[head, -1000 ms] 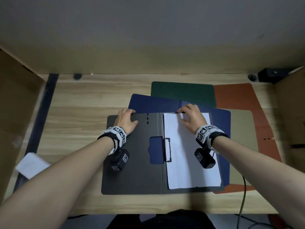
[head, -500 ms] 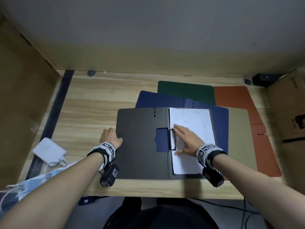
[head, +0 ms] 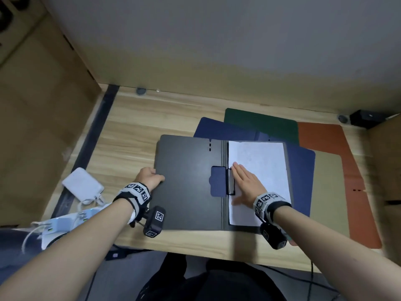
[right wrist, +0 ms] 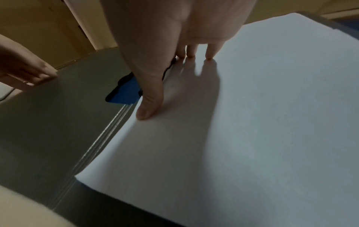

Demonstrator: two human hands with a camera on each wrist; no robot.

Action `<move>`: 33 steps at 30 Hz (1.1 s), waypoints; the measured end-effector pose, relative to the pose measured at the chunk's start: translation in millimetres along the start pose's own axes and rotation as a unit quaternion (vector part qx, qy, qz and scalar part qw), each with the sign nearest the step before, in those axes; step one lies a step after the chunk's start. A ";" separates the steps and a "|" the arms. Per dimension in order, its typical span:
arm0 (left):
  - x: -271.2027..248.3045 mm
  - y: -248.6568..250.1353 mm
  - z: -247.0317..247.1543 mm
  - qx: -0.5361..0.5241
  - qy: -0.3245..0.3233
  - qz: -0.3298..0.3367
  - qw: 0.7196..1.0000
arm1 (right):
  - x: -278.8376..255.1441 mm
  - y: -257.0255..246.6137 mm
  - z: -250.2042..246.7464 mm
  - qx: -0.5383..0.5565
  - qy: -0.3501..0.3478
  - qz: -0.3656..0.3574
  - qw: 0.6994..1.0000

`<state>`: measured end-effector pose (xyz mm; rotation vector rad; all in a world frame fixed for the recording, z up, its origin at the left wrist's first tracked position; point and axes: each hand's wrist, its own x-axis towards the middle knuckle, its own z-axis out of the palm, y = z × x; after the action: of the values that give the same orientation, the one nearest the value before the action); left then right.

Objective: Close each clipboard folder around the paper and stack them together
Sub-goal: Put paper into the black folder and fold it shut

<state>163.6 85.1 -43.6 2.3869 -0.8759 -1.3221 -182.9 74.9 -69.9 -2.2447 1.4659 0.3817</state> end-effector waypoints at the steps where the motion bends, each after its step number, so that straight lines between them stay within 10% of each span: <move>1: -0.3 -0.8 -8.2 -0.014 0.003 0.005 1.000 | 5.3 -5.5 -1.5 -0.002 -0.005 -0.001 1.000; 9: -29.4 45.6 -68.6 -0.069 0.023 0.101 0.992 | 49.1 -55.7 -19.2 0.024 -0.015 -0.008 1.000; 15: -56.7 83.2 -76.3 -0.041 -0.096 0.163 0.981 | 41.0 -42.9 -45.7 0.116 0.007 -0.006 0.993; 33: -81.4 153.7 82.0 -0.035 -0.229 0.172 0.957 | -77.1 43.5 -86.7 0.434 0.136 0.135 0.880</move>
<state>5.0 20.4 43.8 1.7853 -1.2721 -1.7421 -254.1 78.3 31.4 -1.3998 1.6407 -0.4671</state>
